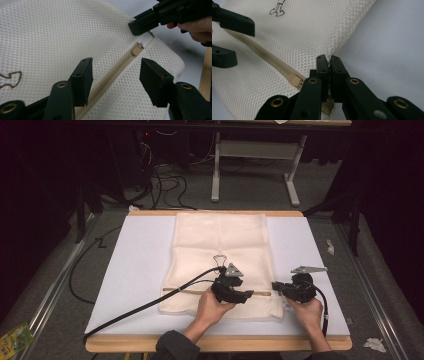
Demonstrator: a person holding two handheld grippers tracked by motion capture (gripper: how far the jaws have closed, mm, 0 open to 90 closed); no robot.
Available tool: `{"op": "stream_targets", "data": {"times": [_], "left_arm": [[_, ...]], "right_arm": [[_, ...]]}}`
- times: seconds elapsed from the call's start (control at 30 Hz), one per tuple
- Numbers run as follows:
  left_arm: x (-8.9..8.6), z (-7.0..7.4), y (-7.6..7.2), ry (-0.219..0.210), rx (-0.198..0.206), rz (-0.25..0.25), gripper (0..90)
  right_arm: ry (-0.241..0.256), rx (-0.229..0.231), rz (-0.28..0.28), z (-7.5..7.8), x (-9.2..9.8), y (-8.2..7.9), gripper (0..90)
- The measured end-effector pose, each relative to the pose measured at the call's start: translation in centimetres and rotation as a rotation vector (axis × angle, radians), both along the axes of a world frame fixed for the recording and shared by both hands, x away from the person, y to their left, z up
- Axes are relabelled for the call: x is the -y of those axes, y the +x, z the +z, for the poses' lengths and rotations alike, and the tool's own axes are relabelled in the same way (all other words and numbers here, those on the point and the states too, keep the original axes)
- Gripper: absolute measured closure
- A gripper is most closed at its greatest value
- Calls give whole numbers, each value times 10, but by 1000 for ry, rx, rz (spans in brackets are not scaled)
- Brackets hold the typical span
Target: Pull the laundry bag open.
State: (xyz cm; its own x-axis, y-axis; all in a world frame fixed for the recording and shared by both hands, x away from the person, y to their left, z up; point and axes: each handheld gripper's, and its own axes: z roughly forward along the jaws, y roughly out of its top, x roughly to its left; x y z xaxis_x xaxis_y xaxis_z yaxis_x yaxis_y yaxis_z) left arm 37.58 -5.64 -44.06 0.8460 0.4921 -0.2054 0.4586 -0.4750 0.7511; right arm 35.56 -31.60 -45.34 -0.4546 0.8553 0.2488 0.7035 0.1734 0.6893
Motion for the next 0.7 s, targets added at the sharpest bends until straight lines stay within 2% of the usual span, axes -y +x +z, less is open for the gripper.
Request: {"op": "stream_targets", "data": {"times": [0.07,0.27,0.4,0.7], "left_arm": [[6,0,-2,11,2,-21,498],[17,-1,-4,2,-15,-61,575],[20,-4,-3,-6,-31,-64,643],[28,-8,-4,-3,-40,-81,665]], "right_arm": [[7,6,3,1,1,0,882],[11,17,11,5,1,-1,883],[15,18,12,6,1,-1,885],[17,28,22,9,0,-2,886]]}}
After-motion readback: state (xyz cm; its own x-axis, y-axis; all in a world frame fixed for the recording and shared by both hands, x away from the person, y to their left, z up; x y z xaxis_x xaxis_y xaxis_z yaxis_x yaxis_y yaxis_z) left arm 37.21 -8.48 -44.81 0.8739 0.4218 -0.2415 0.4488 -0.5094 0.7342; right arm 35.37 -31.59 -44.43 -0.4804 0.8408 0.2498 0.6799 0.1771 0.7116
